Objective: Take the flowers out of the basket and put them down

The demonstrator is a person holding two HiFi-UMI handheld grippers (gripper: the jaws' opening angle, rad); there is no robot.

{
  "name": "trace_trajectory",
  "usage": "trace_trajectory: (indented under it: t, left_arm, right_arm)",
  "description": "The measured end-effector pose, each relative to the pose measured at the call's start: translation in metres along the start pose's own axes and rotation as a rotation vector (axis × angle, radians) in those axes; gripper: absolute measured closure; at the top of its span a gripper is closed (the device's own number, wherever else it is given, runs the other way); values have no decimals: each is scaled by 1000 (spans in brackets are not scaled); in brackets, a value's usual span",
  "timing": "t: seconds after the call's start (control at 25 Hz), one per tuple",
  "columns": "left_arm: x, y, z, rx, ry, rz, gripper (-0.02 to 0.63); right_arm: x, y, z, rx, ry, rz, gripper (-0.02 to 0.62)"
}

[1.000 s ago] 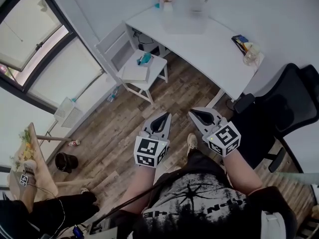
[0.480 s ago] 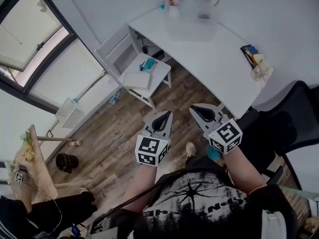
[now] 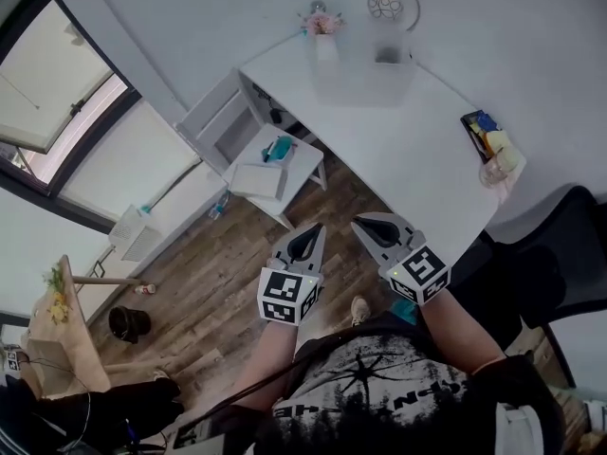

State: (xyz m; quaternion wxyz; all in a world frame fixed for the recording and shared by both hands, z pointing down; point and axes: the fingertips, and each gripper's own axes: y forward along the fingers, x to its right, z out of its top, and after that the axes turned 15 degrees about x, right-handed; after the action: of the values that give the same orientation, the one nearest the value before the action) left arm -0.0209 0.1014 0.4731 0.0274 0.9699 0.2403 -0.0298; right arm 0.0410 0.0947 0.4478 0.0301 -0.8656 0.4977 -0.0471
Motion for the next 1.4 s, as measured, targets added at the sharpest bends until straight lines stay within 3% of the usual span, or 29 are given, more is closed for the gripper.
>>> trace_trajectory:
  t: [0.48, 0.84, 1.28, 1.4]
  left_arm:
    - [-9, 73, -2, -19, 29, 41, 595]
    - [-26, 91, -17, -48, 10, 39, 595]
    - [-101, 142, -14, -33, -7, -39, 595]
    - [-128, 160, -6, -33, -1, -77, 595]
  right_arm:
    - [74, 13, 4, 51, 14, 46, 578]
    - [93, 31, -8, 32, 24, 36, 578]
    - [133, 100, -23, -8, -6, -32, 577]
    - [146, 129, -18, 21, 87, -62, 577]
